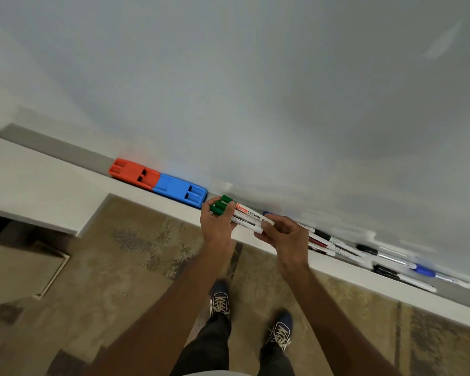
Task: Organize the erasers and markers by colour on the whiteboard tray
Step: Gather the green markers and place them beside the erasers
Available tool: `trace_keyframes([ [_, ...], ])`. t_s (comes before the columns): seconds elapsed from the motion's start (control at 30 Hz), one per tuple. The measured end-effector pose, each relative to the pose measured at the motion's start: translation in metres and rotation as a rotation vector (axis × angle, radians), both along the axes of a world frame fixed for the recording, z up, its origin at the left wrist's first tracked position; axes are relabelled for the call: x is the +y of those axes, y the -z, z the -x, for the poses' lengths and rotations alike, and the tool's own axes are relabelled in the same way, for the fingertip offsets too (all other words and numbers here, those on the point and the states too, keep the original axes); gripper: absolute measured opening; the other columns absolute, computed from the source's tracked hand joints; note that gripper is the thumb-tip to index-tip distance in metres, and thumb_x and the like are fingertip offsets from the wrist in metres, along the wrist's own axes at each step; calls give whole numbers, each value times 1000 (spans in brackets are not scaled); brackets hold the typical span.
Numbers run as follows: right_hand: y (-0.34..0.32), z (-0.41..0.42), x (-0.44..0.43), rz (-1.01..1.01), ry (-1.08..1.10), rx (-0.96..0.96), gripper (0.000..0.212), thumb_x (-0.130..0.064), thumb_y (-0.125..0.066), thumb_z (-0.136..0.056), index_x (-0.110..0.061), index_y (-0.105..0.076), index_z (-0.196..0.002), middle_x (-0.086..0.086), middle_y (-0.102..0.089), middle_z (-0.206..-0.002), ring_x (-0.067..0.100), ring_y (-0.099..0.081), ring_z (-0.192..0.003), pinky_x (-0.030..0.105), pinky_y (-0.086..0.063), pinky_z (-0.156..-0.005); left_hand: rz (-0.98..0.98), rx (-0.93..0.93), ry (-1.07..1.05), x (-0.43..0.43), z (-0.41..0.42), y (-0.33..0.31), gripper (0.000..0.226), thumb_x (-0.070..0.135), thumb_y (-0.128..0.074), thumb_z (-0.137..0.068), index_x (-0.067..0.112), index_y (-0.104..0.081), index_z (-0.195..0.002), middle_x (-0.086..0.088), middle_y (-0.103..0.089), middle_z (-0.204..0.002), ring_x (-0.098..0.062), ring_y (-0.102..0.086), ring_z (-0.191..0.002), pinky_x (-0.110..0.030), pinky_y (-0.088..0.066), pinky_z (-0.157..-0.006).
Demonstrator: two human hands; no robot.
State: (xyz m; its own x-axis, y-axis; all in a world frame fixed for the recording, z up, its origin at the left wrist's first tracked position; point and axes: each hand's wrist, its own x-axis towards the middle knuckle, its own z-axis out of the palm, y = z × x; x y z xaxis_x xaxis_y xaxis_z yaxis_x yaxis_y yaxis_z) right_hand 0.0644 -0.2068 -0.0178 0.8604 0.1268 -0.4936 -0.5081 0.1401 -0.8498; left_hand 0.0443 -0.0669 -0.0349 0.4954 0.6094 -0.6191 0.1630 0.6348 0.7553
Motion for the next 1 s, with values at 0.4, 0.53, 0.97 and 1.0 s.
trace_keyframes([
  [0.4,31,-18,34,105,-23,-33,21,8,-73,-80,-4,-74,-97,18,-76,-92,36,-73,-88,45,-61,-79,-34,141,47,50,6,5,40,4,-61,-93,10,-53,-132,-11,-67,-107,-22,-68,-98,-33,-58,-83],
  [0.53,37,-21,35,231,-54,-68,23,3,-75,-80,-15,-76,-94,10,-78,-88,32,-75,-85,45,-60,-79,-602,289,199,45,29,2,29,11,-59,-94,11,-58,-123,1,-67,-105,-21,-66,-103,-14,-52,-71],
  [0.97,43,-21,70,510,-46,-28,18,-11,-72,-86,-10,-73,-104,5,-76,-90,25,-73,-85,48,-59,-84,-1483,324,1383,43,30,55,89,45,-43,-98,8,13,-156,-12,18,-166,-25,20,-152,-46,0,-126],
  [1.0,42,-21,73,517,-31,-7,17,-13,-71,-88,-10,-72,-104,6,-75,-93,26,-72,-88,47,-58,-87,-1522,340,1382,43,31,57,90,44,-43,-98,7,14,-156,-13,17,-166,-27,20,-152,-47,-1,-125],
])
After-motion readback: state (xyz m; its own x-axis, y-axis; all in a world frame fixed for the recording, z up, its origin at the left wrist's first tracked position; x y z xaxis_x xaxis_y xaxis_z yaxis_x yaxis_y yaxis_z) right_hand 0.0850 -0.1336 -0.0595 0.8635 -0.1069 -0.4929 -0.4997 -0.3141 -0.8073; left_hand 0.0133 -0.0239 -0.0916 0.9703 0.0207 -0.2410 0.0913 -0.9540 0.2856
